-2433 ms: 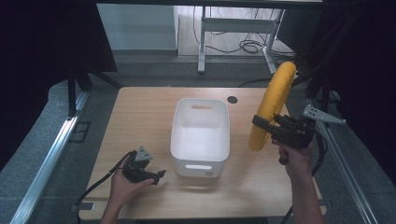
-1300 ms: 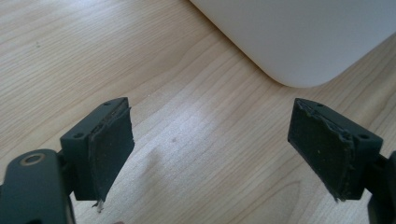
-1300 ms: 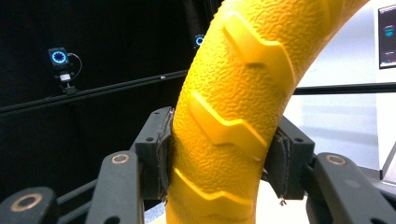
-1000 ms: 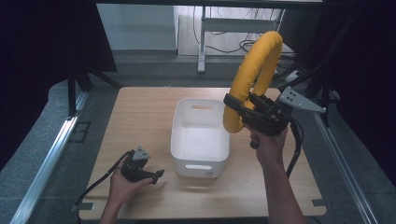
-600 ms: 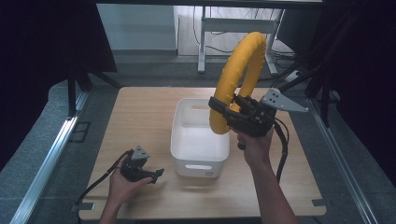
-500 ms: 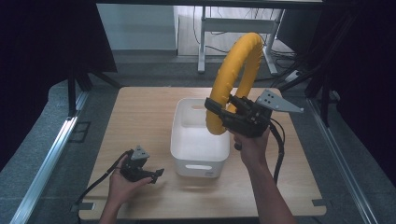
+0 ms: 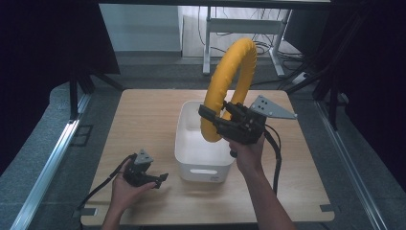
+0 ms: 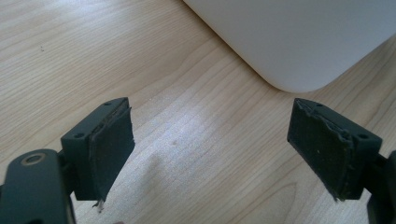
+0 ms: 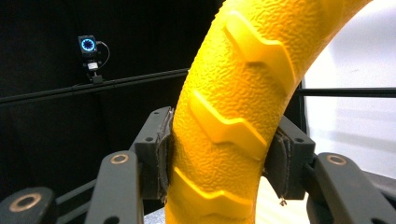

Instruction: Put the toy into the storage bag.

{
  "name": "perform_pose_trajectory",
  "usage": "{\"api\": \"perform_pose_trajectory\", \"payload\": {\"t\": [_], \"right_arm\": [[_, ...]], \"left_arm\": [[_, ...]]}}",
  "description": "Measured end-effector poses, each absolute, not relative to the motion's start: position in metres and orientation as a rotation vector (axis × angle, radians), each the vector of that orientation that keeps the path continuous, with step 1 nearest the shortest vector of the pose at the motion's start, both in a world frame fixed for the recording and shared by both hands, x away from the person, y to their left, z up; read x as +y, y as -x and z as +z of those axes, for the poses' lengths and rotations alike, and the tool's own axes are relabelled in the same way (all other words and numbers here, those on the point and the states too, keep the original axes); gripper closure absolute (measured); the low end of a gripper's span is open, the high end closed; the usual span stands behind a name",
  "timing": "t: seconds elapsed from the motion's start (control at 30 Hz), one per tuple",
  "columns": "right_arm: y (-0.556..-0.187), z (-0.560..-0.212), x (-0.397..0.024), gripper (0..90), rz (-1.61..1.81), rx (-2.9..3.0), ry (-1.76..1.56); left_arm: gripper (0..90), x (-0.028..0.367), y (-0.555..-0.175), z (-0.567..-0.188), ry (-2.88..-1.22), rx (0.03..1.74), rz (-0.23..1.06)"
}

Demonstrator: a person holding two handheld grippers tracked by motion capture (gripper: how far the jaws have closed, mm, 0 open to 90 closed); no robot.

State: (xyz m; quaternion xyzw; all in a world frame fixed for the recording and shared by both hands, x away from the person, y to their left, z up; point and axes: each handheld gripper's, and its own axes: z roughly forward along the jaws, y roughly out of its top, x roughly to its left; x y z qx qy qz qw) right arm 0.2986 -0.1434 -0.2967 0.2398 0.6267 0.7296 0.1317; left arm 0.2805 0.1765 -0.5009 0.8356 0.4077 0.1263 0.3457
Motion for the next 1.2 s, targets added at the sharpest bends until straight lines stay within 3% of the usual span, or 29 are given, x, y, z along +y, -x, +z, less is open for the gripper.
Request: {"api": "perform_pose_trajectory", "payload": {"t": [1.2], "right_arm": [[-0.289, -0.331, -0.103, 47.7, 2.155, 1.825, -0.732]], "left_arm": [[14.7, 0.174, -0.281, -0.503, -2.171, 1.062, 0.317]]}}
